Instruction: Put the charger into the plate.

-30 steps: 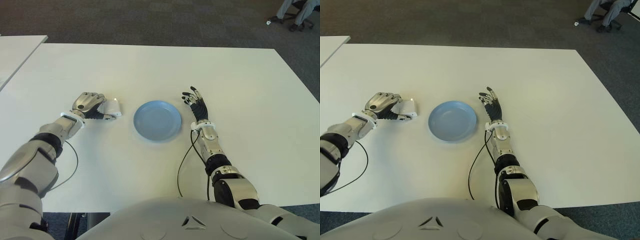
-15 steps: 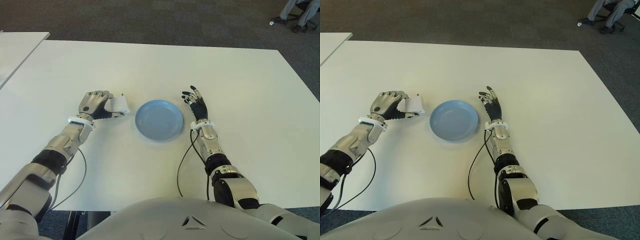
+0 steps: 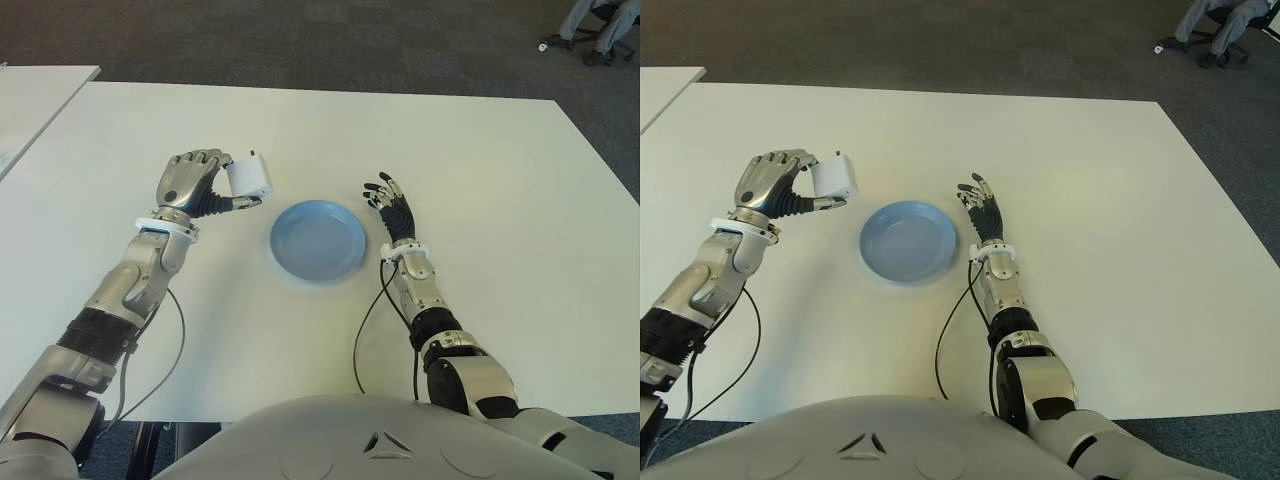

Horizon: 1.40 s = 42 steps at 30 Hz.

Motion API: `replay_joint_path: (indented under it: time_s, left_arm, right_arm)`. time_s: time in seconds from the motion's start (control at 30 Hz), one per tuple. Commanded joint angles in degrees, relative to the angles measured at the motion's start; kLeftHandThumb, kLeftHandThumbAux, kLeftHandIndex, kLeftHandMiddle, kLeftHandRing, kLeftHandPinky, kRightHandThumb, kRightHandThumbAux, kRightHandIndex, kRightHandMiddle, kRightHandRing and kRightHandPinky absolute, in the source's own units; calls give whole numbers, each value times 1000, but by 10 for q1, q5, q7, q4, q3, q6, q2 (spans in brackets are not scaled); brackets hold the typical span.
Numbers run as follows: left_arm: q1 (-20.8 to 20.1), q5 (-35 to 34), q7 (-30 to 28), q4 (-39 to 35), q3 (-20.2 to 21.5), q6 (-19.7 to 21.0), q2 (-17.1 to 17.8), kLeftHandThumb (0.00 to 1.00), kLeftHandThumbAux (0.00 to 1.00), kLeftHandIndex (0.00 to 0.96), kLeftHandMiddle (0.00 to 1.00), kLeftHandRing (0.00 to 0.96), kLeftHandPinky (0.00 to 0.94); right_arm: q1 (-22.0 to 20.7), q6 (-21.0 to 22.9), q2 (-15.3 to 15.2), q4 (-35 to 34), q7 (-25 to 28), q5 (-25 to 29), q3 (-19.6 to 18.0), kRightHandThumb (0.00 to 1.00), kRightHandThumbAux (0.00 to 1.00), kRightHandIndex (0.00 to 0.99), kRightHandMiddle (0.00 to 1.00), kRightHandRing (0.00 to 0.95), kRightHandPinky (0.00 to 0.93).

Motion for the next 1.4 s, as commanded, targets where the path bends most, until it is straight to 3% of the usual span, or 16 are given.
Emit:
replay_joint_path:
  time_s: [0.03, 0.53, 0.83, 1.07, 1.4]
  left_arm:
    - [19, 5, -26, -30, 11, -2, -14, 748, 698, 442, 867, 865, 856]
    - [22, 52, -74, -59, -25, -3, -77, 749, 698, 442, 869, 864, 832]
    - [18, 71, -89, -44, -41, -12, -93, 749, 698, 443, 865, 860, 830]
    - [8, 79, -96, -12, -59, -30, -103, 750, 698, 443, 858, 854, 825]
    - [-26, 79, -73, 94, -83, -70, -127, 751, 697, 443, 854, 850, 813]
  right_arm:
    - [22, 26, 3, 14, -3, -2, 2, 0, 545, 97, 278, 265, 234]
    - [25, 29, 4, 6, -2, -1, 2, 0, 538, 99, 269, 260, 234]
    - [26, 32, 5, 1, -4, -3, 4, 0, 528, 94, 264, 257, 229]
    - [26, 33, 6, 0, -5, -1, 5, 0, 522, 94, 267, 259, 228]
    - [29, 41, 11, -10, -7, -1, 6, 0, 528, 95, 269, 260, 226]
